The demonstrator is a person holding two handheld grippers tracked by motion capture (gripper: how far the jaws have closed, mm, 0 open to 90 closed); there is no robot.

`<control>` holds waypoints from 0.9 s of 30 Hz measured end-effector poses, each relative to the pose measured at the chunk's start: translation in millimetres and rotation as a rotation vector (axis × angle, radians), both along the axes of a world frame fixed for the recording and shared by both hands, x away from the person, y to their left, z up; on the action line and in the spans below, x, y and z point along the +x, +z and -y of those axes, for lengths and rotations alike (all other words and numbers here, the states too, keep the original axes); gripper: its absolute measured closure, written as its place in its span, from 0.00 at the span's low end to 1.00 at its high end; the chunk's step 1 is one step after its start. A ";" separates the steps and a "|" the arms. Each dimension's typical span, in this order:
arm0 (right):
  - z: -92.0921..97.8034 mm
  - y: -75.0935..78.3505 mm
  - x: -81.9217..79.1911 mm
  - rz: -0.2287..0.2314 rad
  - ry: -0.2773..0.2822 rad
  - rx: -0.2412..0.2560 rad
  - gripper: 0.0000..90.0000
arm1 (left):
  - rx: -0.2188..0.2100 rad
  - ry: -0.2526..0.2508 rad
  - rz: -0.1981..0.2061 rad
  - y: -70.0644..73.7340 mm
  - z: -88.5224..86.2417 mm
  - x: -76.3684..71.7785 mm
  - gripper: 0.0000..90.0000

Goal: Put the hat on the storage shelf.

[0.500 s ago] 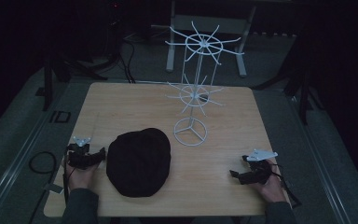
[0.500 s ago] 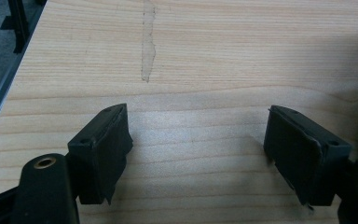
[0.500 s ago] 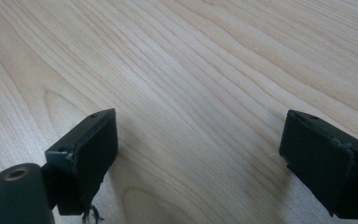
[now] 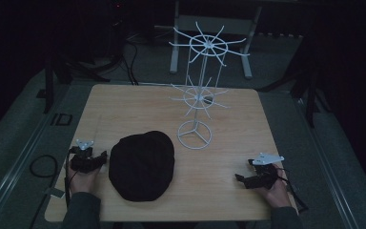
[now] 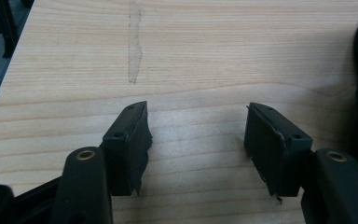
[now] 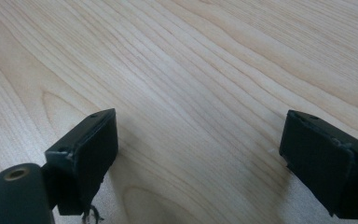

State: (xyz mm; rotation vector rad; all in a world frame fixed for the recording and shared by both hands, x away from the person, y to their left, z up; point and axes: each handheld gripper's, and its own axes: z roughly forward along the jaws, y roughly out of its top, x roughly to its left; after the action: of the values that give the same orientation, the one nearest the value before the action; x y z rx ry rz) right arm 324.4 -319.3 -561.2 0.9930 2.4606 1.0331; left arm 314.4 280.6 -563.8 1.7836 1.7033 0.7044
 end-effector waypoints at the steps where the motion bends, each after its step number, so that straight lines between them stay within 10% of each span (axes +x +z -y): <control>1: 0.1 -0.1 0.2 0.003 0.001 0.000 0.13 | -0.001 -0.005 -0.003 0.4 -0.5 0.5 0.46; 11: 0.0 -0.1 -0.2 0.002 -0.002 0.000 0.13 | -0.006 -0.058 -0.055 7.2 -3.9 3.2 0.54; 27: 0.0 -0.1 -0.3 0.002 -0.005 0.000 0.13 | -0.041 -0.205 0.049 57.2 9.2 12.8 0.53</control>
State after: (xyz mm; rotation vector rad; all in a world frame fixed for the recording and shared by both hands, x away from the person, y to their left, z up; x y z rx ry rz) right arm 324.0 -319.3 -561.3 0.9966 2.4551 1.0327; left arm 327.2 271.4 -506.6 1.8637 1.4670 0.6141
